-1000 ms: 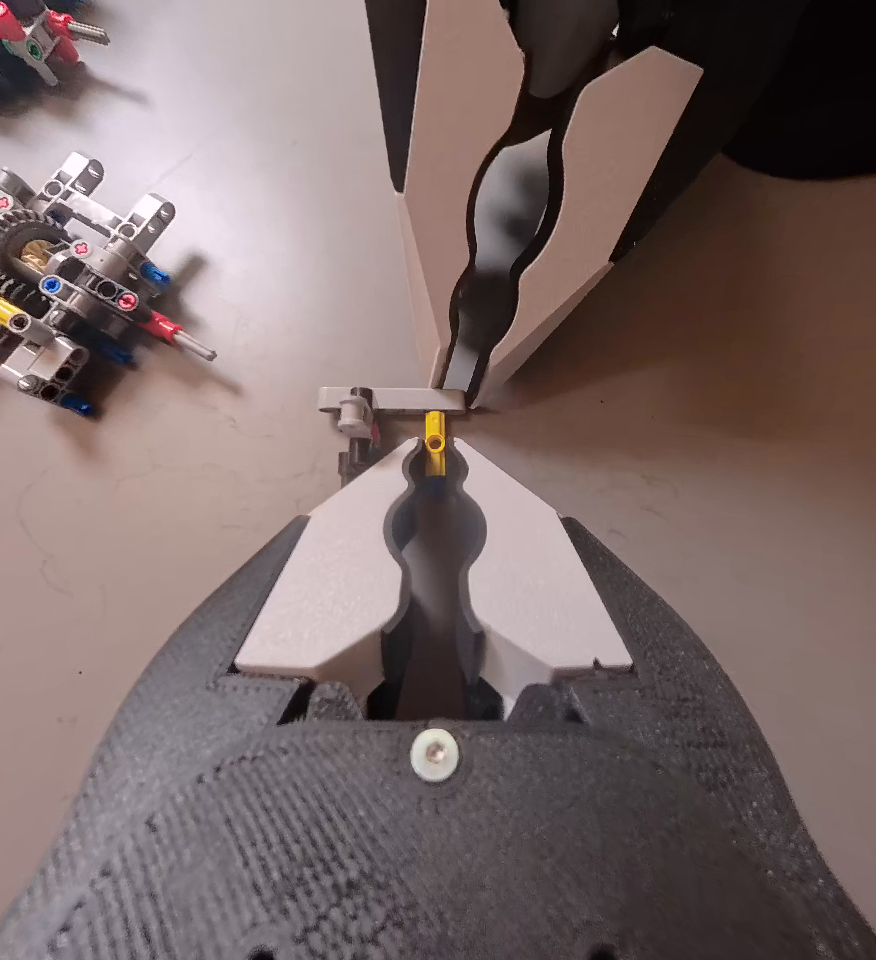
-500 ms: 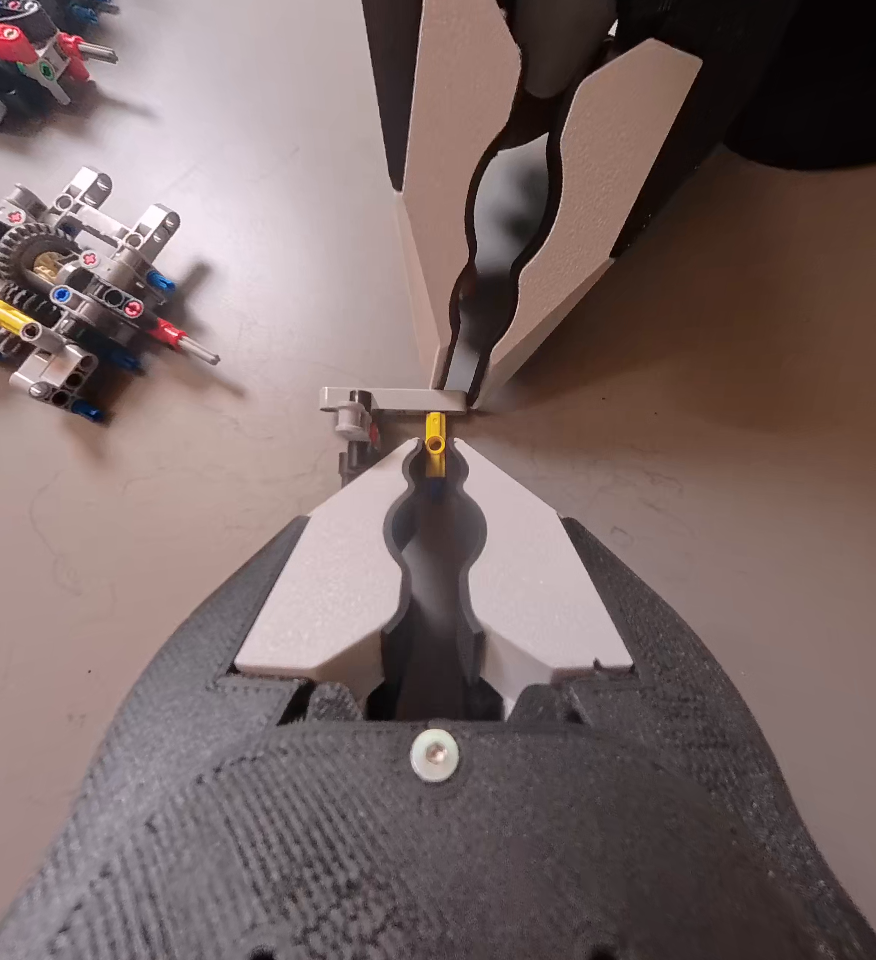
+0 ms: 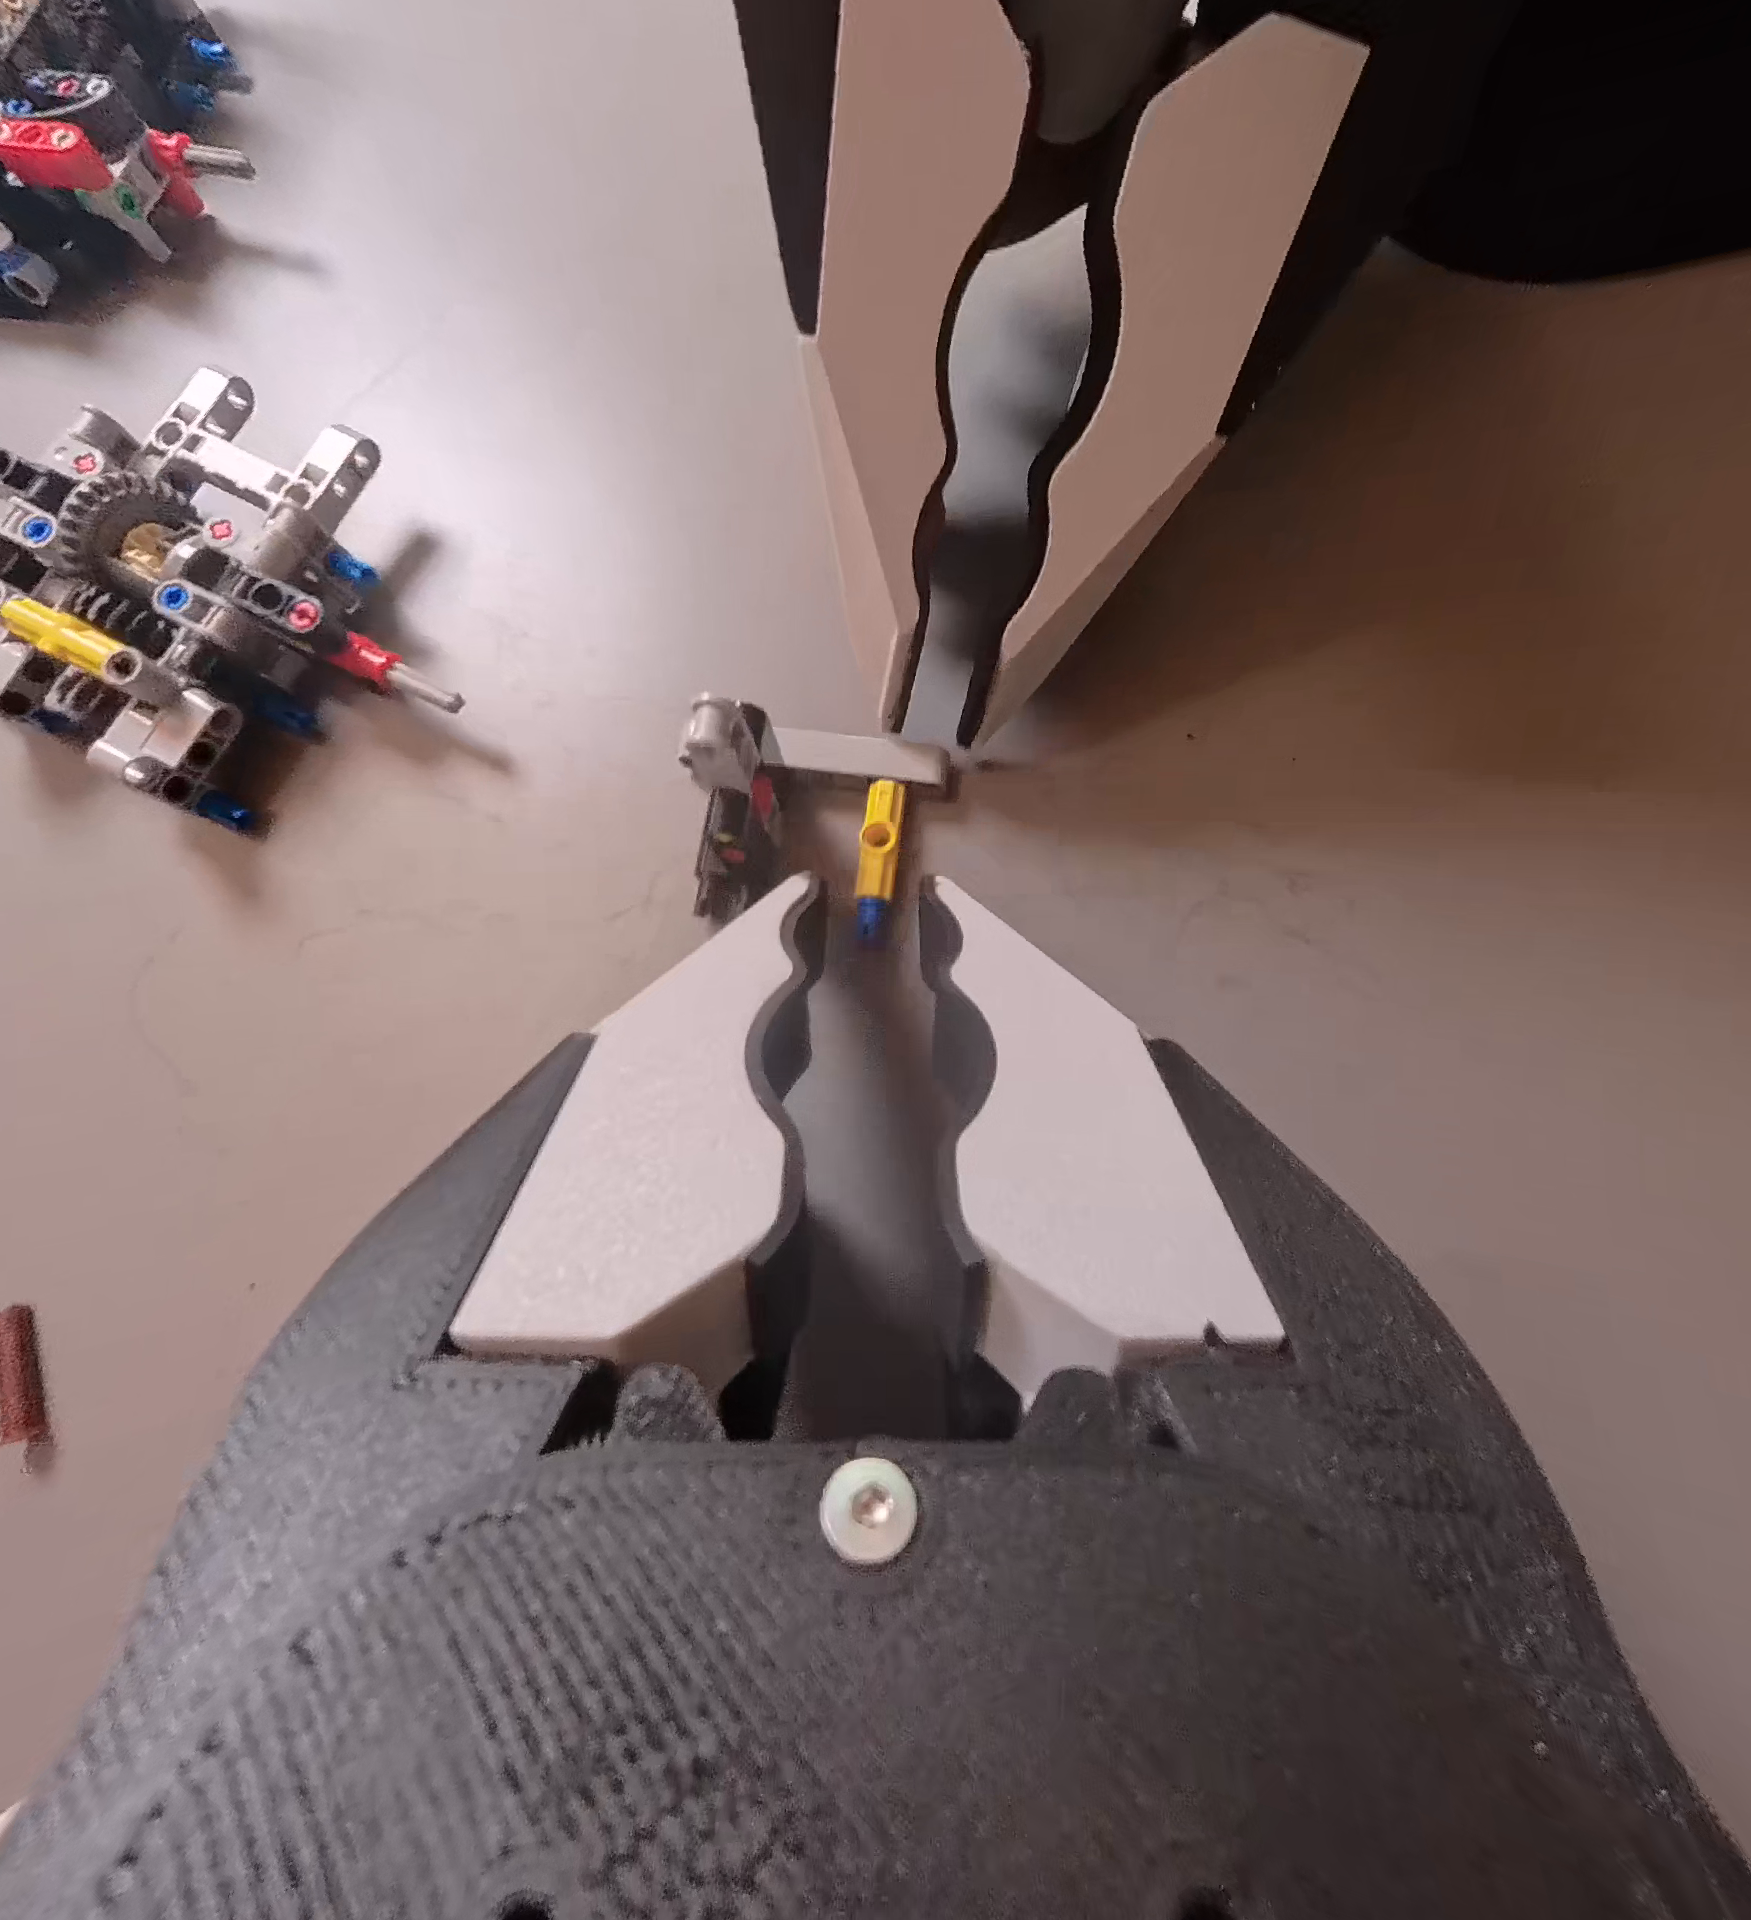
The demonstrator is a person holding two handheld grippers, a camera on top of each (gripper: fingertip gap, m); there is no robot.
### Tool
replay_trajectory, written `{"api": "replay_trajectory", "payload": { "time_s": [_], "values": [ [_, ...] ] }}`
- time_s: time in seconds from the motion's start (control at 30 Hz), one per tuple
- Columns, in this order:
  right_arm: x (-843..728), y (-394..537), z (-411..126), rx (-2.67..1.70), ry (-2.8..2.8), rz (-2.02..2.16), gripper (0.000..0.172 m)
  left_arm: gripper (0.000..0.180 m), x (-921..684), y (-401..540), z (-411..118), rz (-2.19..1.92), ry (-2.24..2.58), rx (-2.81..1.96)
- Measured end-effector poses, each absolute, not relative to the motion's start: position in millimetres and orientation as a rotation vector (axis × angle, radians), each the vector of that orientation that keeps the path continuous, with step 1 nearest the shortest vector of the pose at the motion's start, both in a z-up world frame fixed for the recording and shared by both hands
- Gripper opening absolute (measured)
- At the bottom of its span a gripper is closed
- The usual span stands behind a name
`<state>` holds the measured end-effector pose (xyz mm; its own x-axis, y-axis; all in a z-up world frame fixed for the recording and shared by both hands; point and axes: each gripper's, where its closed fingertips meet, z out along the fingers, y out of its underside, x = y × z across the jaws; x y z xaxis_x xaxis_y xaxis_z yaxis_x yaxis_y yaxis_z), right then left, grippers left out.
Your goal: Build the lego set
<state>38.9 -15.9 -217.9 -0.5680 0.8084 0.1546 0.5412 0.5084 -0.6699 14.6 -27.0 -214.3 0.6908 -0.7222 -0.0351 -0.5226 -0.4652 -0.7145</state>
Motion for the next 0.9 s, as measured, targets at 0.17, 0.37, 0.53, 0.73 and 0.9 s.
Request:
{"api": "replay_trajectory", "payload": {
  "time_s": [0.17, 0.37, 0.53, 0.73, 0.9],
  "values": [
    [38.3, -9.8, -216.1, -1.135, -2.281, 0.786, 0.021, 0.018, -6.8, -32.2, -212.4, -0.356, 0.924, -2.183],
    [27.4, -7.6, -212.3, -1.192, -2.205, 0.793, 0.058, 0.024, -23.1, -32.4, -217.9, -0.339, 0.895, -2.215],
    [11.5, -5.5, -210.7, -1.248, -2.121, 0.822, 0.059, 0.027, -50.5, -21.0, -204.7, -0.28, 0.742, -2.186],
    [5.7, -5.0, -213.4, -1.208, -2.142, 0.781, 0.036, 0.029, -66.7, -9.6, -204.0, -0.259, 0.621, -2.165],
    [16.2, 18.9, -213.7, -1.355, -2.079, 0.696, 0.035, 0.029, -66.4, -7.1, -202.5, -0.245, 0.612, -2.149]
  ]
}}
